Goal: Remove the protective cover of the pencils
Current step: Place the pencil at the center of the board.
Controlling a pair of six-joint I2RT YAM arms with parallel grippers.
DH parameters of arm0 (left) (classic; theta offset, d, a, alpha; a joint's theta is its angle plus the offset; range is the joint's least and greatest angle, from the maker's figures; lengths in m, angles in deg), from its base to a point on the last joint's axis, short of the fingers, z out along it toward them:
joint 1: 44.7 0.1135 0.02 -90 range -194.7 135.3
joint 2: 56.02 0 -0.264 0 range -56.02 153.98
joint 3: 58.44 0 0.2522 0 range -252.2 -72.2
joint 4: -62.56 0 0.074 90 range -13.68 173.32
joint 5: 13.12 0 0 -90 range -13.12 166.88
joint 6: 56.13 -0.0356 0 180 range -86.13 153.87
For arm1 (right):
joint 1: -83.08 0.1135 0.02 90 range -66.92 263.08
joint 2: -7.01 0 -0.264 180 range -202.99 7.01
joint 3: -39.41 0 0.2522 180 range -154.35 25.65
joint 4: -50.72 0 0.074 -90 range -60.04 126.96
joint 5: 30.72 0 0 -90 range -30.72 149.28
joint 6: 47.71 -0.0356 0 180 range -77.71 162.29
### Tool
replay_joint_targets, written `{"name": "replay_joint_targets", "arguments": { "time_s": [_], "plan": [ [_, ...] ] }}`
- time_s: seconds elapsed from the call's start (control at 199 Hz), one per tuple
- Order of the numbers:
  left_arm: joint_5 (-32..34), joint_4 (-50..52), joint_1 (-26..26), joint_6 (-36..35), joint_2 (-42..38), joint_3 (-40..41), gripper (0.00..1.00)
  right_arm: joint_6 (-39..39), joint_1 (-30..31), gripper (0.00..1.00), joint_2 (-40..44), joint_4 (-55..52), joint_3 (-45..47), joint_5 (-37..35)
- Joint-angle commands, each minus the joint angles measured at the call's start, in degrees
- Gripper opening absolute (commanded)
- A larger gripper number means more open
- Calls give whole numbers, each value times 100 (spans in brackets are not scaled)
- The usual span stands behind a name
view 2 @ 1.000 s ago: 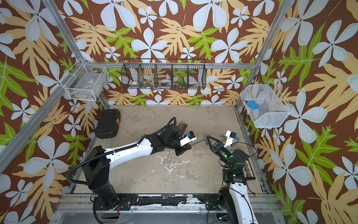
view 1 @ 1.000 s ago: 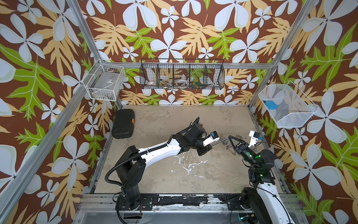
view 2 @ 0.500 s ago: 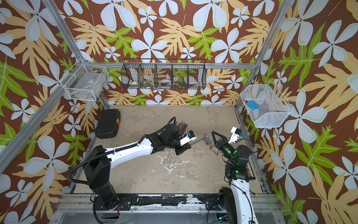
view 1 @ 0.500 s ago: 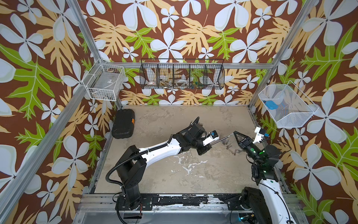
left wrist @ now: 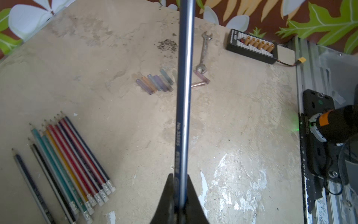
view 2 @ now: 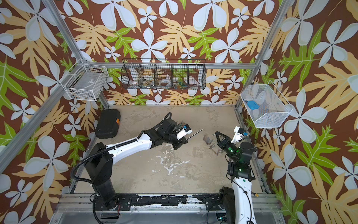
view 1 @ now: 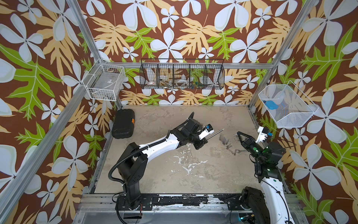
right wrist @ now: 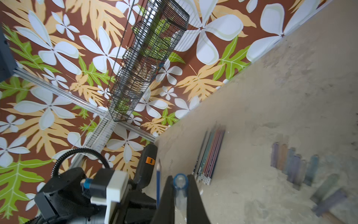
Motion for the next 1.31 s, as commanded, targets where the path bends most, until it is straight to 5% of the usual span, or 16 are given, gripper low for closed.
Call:
{"name": "replay_joint_targets", "arguments": {
  "time_s": [0.0,0.261,0.557,1.064,1.3],
  "plan": [
    [-96,-51,305,359,142,-104,0,1081,-3,0,26,-1054,2,-140],
    [104,-695,1272,1256,473,-21,0,2052,162,0,466,-1741,284,-789],
    [329,25,1988,1527,1276,-794,0,2363,332,0,689,-2073,164,-1300],
    [0,458,2161,1591,2339,-1407,3,2306,333,0,573,-1956,209,-1282],
    [-183,487,2163,1706,2457,-1405,15,2284,331,0,555,-1920,269,-1301]
  ]
}}
